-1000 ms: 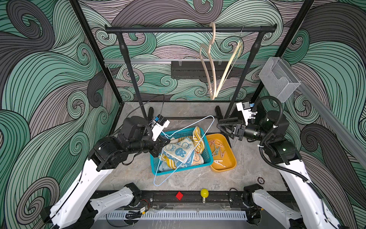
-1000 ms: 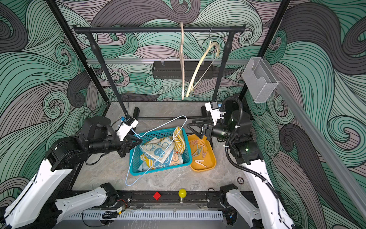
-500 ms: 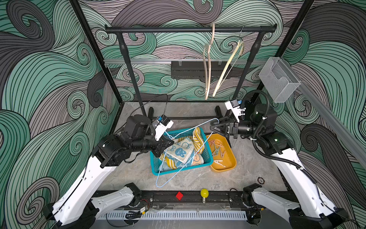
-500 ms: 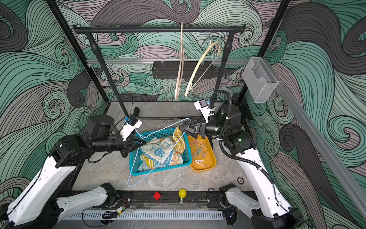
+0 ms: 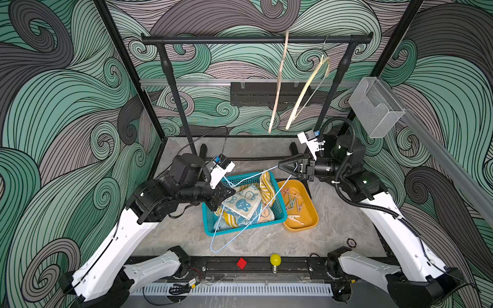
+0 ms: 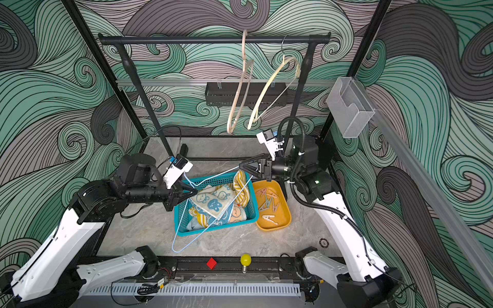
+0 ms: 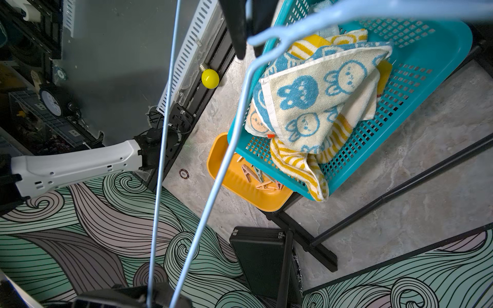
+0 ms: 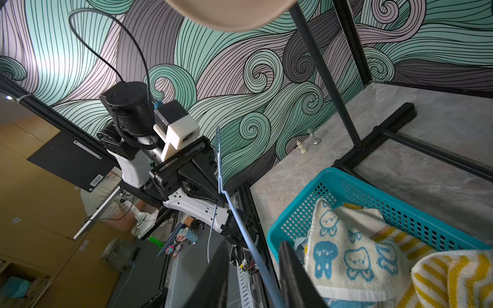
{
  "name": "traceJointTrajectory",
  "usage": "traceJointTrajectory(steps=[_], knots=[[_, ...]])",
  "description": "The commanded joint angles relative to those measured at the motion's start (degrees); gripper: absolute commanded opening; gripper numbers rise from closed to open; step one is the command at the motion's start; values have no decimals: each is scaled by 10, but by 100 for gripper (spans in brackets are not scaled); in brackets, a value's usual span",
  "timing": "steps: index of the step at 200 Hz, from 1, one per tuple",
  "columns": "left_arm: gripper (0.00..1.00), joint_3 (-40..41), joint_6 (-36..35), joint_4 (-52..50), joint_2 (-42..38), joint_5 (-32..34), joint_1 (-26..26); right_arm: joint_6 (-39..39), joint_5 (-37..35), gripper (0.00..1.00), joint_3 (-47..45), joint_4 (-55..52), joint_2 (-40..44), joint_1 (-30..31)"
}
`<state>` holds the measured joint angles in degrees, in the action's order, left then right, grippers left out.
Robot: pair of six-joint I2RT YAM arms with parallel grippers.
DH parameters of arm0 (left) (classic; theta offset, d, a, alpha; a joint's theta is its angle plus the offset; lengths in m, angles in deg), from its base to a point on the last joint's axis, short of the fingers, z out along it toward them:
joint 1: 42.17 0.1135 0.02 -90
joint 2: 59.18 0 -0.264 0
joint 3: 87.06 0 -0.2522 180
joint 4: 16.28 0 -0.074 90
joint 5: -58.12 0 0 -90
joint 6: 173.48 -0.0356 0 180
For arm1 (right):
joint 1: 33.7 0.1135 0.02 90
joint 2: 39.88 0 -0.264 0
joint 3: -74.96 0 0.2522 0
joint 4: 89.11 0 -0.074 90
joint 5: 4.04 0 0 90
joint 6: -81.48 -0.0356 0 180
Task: Remove the clothespins securing towels to the hanger
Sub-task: Place the hanger on the clothesline.
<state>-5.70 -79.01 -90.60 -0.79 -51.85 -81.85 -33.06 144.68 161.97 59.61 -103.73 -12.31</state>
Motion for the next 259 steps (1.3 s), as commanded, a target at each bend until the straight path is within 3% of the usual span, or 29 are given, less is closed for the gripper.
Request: traceJointTrajectory(steps=[1, 11, 58, 90, 113, 156, 201, 232, 259], knots=[[0, -7, -4, 9, -4, -3, -4, 6, -20, 10, 15, 17, 7, 3], [0, -4, -2, 12, -8, 6, -4, 9, -25, 0, 17, 14, 10, 3], [0, 0, 19, 40, -37, 77, -4, 17, -70, 0, 16, 3, 30, 21], [44, 3, 30, 49, -57, 131, -4, 33, -131, 0, 18, -8, 49, 52], [57, 3, 39, 49, -66, 158, -4, 33, -180, 0, 20, -6, 57, 72], [59, -11, 68, 19, -89, 214, -4, 63, -259, 0, 50, -13, 48, 140], [59, -14, 107, -13, -142, 301, -4, 171, -436, 0, 119, -61, 35, 269], [58, -11, 103, -35, -152, 311, -4, 235, -535, 0, 179, -72, 0, 339], [57, 4, 101, -27, -160, 313, -4, 263, -561, 0, 253, -72, -47, 361]])
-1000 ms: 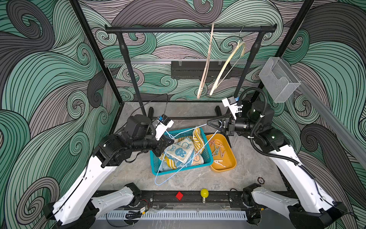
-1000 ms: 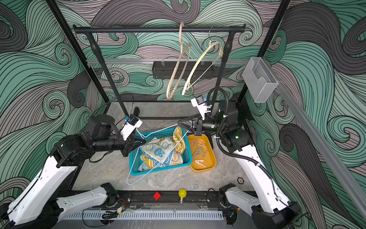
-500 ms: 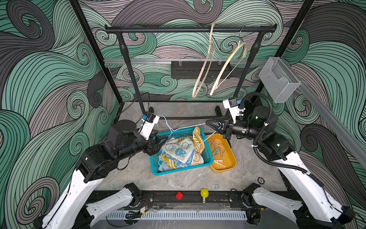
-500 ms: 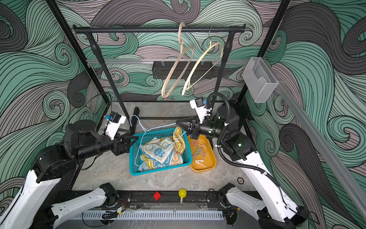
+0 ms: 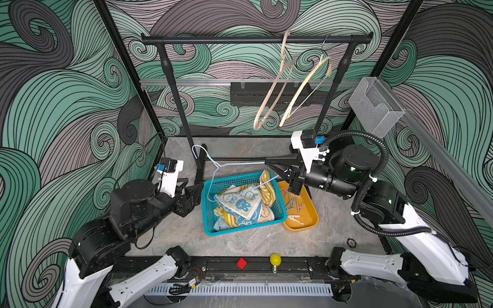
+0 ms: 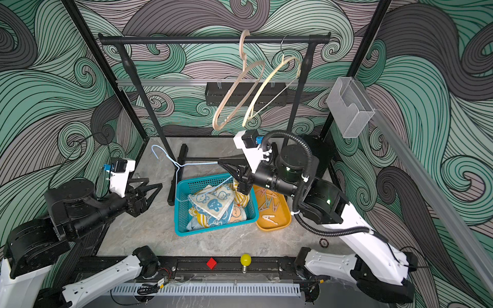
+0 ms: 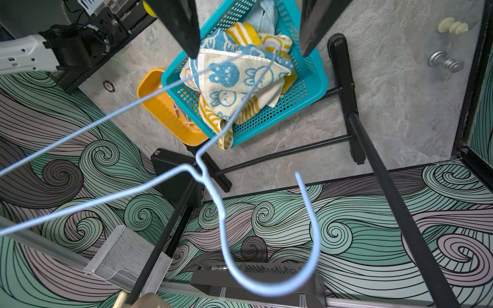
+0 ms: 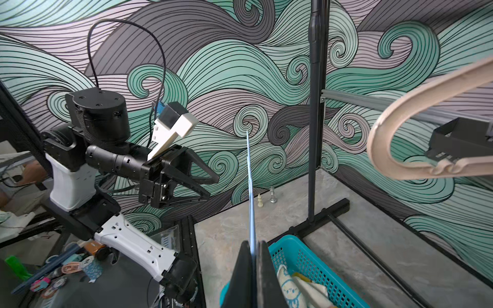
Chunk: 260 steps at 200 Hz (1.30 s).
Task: Remove the clothespins securing towels to the hanger
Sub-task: Place the hanger on the clothesline.
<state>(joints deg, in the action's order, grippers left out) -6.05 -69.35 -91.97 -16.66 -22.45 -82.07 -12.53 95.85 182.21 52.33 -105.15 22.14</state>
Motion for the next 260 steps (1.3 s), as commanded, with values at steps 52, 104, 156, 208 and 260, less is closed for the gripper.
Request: traceJointTrajectory(steps=[52, 104, 156, 208, 260], knots=[[57, 31, 2, 21, -17, 26, -2, 88, -134, 0, 225, 11, -140, 22], [55, 70, 8, 47, -40, 30, -2, 89, -187, 0, 419, 2, -246, 23], [55, 79, -4, 55, -43, -7, -2, 94, -260, 0, 512, 37, -311, 23], [55, 84, -7, 62, -49, -14, -2, 107, -325, 0, 588, 39, -373, 22], [54, 87, -8, 62, -48, -18, -2, 96, -337, 0, 616, 59, -391, 9]])
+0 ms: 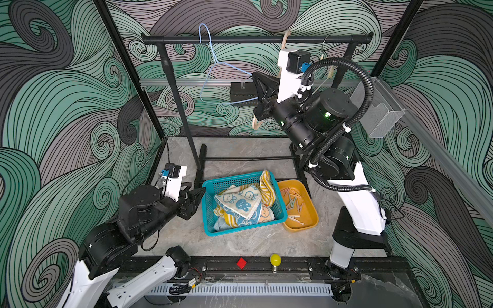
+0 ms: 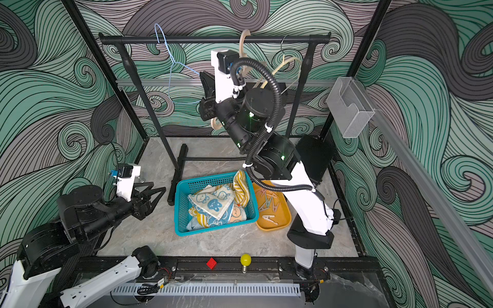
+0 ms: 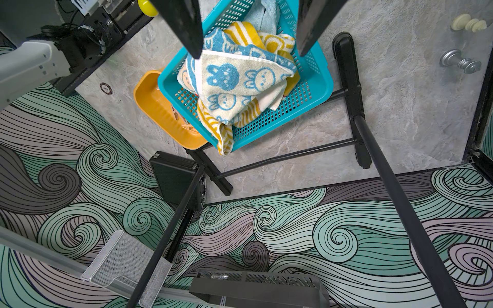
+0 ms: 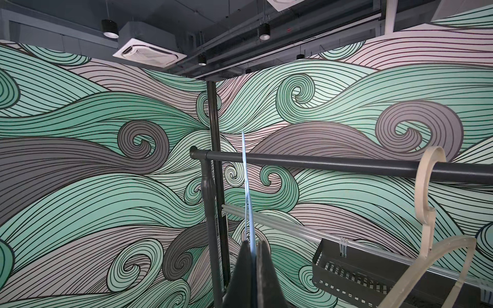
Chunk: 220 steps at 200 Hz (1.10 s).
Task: Remove the clothespins securing towels to the hanger
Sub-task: Place the hanger on the clothesline.
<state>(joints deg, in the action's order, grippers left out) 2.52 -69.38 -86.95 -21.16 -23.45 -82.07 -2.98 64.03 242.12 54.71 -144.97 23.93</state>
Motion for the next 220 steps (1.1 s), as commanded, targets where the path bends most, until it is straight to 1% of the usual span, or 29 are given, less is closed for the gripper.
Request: traceJointTrajectory(steps=[1, 61, 109, 125, 145, 161, 190, 196, 211, 220], knots=[[54, 2, -8, 11, -3, -8, -2, 0, -19, 0, 17, 35, 6, -9], [54, 4, -3, 19, -4, -7, -2, -29, -1, 0, 17, 32, 13, -27], [54, 7, 0, 21, -5, -4, -1, -27, -18, 0, 17, 21, 9, -29], [54, 8, 0, 21, -5, -4, -2, -31, -21, 0, 13, -8, 8, -29], [54, 10, 2, 20, -6, -2, -2, -43, -23, 0, -5, -23, 16, -29], [54, 13, 4, 22, -8, -1, -2, -50, -17, 0, -37, -20, 32, -29], [54, 20, 9, 24, -13, 7, -2, -62, 7, 0, -85, -24, 62, -29], [54, 21, 11, 24, -13, 11, -2, -62, 17, 7, -93, -27, 69, -29], [54, 24, 12, 26, -14, 18, -2, -63, 47, 33, -117, -36, 90, -29], [55, 24, 14, 26, -11, 24, -2, -65, 70, 46, -135, -38, 105, -29]])
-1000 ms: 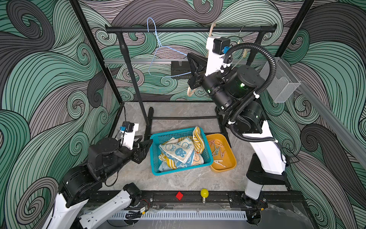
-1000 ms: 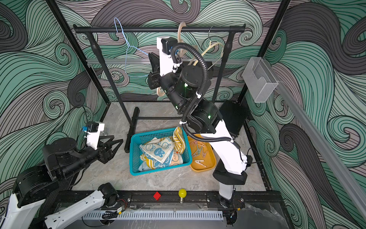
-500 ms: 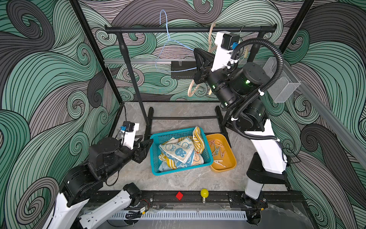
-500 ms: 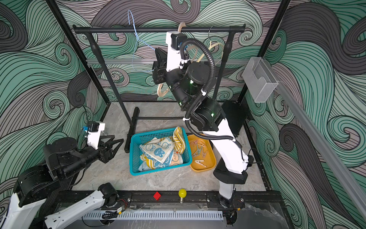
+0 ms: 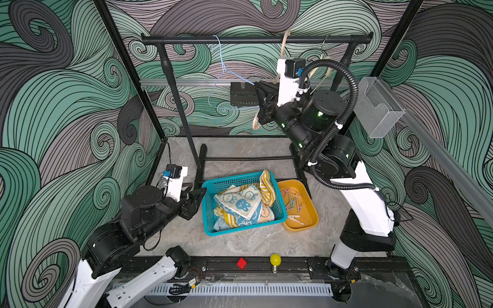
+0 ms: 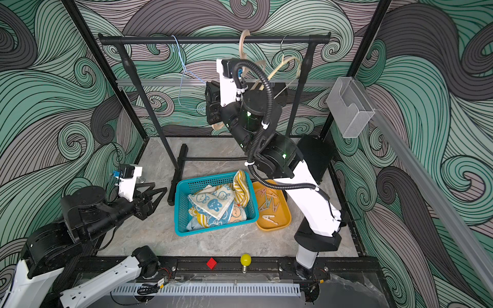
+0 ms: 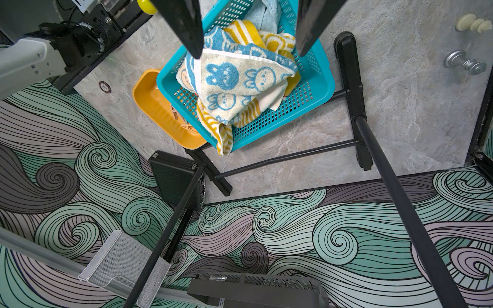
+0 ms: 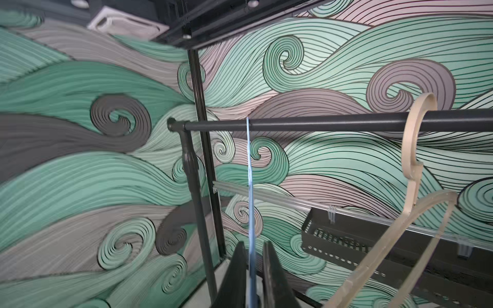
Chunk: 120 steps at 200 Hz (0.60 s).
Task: Remove the clothespins securing towels to the hanger
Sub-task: Place the hanger on the clothesline, then reset both arms
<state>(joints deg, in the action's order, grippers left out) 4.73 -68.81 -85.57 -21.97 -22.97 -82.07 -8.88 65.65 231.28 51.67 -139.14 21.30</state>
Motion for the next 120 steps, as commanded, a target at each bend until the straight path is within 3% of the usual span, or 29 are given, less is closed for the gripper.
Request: traceJointTrajectory(steps=[1, 14, 28, 62, 120], knots=[[55, 2, 7, 12, -3, 20, -2, -6, 56, 47, -28, -8, 49, -3], [55, 1, 10, 13, 2, 30, -2, -9, 85, 61, -55, -14, 74, -2], [56, 0, 12, 15, 7, 44, -2, -14, 97, 67, -83, -30, 103, -3], [57, 1, 24, 21, 21, 106, -2, -5, 130, 71, -220, -36, 204, -3], [60, 39, 44, 50, 28, 215, -1, -8, 69, 76, -615, 62, 441, -19]])
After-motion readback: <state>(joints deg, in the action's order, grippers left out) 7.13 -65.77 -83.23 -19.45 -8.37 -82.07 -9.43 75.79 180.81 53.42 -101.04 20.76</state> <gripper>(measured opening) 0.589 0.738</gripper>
